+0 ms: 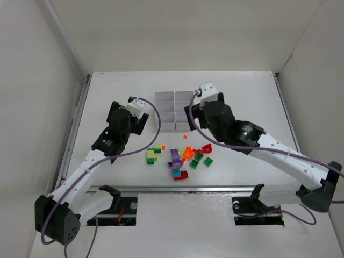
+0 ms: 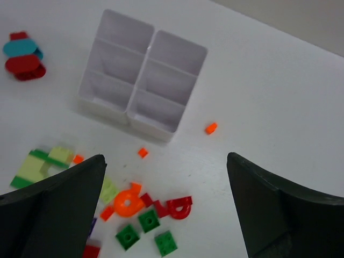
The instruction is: Sort the legos into containers by color
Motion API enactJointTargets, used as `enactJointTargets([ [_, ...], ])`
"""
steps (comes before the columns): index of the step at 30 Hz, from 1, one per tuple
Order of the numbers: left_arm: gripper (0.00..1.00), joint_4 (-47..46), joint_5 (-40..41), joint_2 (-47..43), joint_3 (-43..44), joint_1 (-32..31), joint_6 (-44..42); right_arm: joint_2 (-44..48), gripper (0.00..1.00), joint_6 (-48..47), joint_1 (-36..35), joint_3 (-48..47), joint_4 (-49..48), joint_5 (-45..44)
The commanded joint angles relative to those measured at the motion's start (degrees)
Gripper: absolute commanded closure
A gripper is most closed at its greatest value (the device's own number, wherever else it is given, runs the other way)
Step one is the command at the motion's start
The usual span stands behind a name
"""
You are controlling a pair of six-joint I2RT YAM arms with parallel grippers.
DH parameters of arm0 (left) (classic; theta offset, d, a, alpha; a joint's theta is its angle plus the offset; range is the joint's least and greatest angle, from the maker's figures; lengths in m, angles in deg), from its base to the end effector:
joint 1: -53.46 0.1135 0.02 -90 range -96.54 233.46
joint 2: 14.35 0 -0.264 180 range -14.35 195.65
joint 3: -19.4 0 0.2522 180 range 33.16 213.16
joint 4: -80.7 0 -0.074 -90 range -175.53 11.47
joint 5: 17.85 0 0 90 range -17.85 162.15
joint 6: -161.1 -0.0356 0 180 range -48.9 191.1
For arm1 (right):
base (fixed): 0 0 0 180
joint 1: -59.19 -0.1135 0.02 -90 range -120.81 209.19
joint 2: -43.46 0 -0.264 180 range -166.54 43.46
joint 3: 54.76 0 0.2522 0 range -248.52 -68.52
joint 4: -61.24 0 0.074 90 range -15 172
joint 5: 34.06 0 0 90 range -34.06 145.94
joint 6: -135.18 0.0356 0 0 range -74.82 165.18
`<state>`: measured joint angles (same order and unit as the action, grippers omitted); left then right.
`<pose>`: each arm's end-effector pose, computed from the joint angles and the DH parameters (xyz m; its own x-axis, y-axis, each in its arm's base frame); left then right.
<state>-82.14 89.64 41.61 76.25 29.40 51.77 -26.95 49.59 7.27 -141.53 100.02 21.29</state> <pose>0.2126 -0.0832 0.3059 -0.1999 0.4350 -0.8780 0.2030 0.8950 0.3972 0.1818 0.1992 0.3939 -0.2594 -0.2285 -0.9384 -0.3043 0.9414 -0.1451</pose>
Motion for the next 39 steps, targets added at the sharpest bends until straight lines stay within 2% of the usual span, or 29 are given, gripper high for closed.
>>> enactJointTargets([
  [1,0.00,-0.9,-0.1,-2.1,2.3,-2.0,0.1,-0.9,0.00,6.6,-4.8,-4.4,12.4,-2.9],
  [3,0.00,-0.9,1.0,-2.6,3.1,-3.4,0.8,-1.4,0.00,9.7,-5.4,-4.4,10.2,8.0],
  [5,0.00,0.0,1.7,-4.4,3.1,-4.0,1.3,-2.7,0.00,15.6,-5.9,-3.0,7.2,12.3],
  [7,0.00,2.1,1.7,-5.6,4.4,-2.7,4.5,-5.1,0.00,19.1,-6.4,-5.1,8.7,14.9],
  [11,0.00,8.7,1.0,-7.9,5.1,0.6,8.2,-15.8,0.00,22.4,-9.5,-13.3,17.0,15.9],
  [14,0.00,10.1,2.4,-10.3,5.1,2.3,10.1,-19.1,0.00,23.5,-10.9,-15.8,20.6,17.0],
  [18,0.00,11.6,2.2,-13.5,4.5,4.8,13.5,-20.2,0.11,26.6,-10.9,-13.7,21.2,18.2],
  [24,0.00,13.1,-0.4,-15.4,4.5,6.1,14.9,-19.6,0.09,28.8,-12.1,-7.2,16.4,22.3],
  [33,0.00,13.1,-0.9,-14.2,4.5,6.1,14.3,-24.1,0.11,32.5,-12.7,-6.2,14.7,18.8],
  [39,0.00,13.1,-1.4,-14.2,4.0,6.1,13.8,-27.4,0.27,32.5,-12.7,-7.2,16.9,16.5],
])
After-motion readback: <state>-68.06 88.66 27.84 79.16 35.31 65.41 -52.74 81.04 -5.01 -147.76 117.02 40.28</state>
